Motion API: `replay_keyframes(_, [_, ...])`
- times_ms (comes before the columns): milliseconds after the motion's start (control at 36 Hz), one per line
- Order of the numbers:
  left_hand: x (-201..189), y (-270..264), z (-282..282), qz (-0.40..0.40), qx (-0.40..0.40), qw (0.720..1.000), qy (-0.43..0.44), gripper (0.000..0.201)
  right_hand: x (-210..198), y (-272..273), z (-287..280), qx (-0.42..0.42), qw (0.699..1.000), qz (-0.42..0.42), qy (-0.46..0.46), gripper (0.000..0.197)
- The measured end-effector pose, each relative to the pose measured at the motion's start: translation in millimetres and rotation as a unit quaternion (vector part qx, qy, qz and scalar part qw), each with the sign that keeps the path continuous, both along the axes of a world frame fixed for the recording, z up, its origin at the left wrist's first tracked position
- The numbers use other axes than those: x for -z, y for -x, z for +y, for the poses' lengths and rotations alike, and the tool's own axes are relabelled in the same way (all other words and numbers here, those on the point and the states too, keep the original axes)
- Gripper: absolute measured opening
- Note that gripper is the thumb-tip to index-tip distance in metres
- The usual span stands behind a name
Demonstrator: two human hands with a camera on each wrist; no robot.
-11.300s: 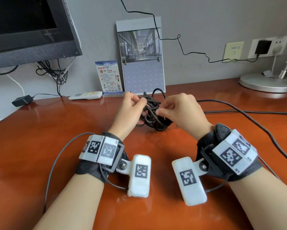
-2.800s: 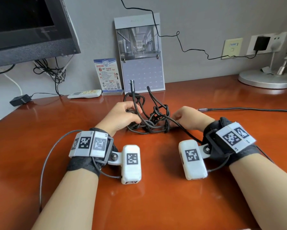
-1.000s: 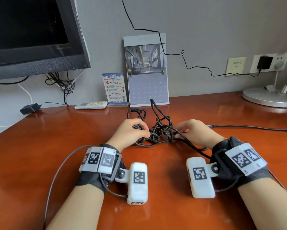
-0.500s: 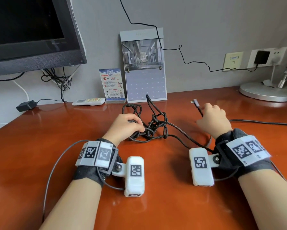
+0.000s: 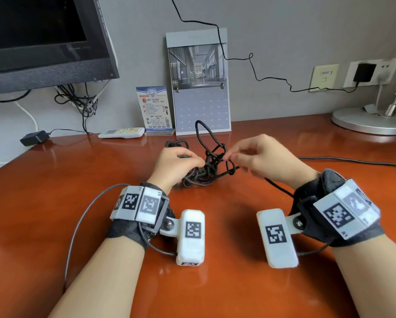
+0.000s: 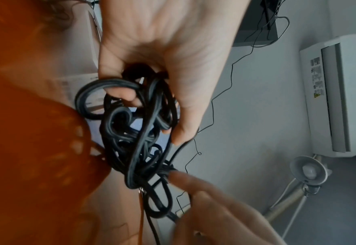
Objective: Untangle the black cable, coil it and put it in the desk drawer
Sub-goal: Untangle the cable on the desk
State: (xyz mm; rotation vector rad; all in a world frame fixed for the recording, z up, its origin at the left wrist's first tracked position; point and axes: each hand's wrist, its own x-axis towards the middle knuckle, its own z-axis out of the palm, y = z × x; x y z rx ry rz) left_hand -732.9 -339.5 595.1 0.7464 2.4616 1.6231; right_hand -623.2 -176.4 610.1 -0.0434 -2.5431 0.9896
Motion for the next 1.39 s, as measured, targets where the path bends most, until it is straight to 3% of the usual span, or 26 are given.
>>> replay_keyframes(111, [0, -9, 7, -0.007, 0.006, 1.000, -0.002, 0.008, 11, 5, -5, -0.023, 0.981, -0.184, -0.053, 0.022])
replay_keyframes(167, [0, -11, 10, 0.008, 0.008, 1.000, -0.002, 0.008, 16, 8, -6, -0.017, 0.969, -0.234, -0.074, 0.025])
replay_keyframes(333, [1, -14, 13, 0.020, 0.005, 1.000, -0.014, 0.010, 16, 8, -8, 0.034, 0.976, -0.150, -0.156, 0.008])
replay_keyframes(500, [1, -8, 11, -0.011, -0.022, 0.998, -0.052, 0.009, 12, 8, -13, 0.065, 0.994, -0.054, -0.066, 0.048])
replay_keyframes(556, [2, -8, 11, -0.009, -0.032, 0.998, -0.059, 0.009, 13, 9, -16, 0.078, 0.993, -0.052, -0.073, 0.050])
replay_keyframes(722, [2, -9, 18, 0.020, -0.043, 0.997, -0.063, 0.008, 18, 15, -19, 0.154, 0.981, -0.091, -0.075, 0.033])
replay_keyframes(806, [3, -12, 18, -0.016, 0.002, 1.000, -0.017, 0.014, 19, 16, -14, 0.167, 0.982, -0.075, -0.050, 0.011])
replay_keyframes(917, [0, -12, 17, -0.025, -0.008, 1.000, 0.014, 0.016, 20, 13, -3, 0.187, 0.980, -0.058, -0.039, 0.019])
replay_keyframes(1028, [-5, -13, 16, 0.057, -0.080, 0.995, 0.029, 0.025, 18, 10, 3, 0.181, 0.979, -0.078, -0.046, 0.020])
replay_keyframes(1139, [-9, -18, 17, 0.152, -0.051, 0.986, 0.035, 0.013, 18, 12, -7, 0.113, 0.987, -0.113, -0.026, 0.012])
replay_keyframes(1222, [-11, -20, 15, 0.247, -0.040, 0.962, 0.107, 0.005, 16, 12, -14, 0.079, 0.987, -0.138, -0.008, 0.011])
replay_keyframes(1389, [-16, -23, 7, 0.219, 0.022, 0.953, 0.208, 0.009, 11, 5, -18, 0.080, 0.972, -0.220, 0.028, 0.011])
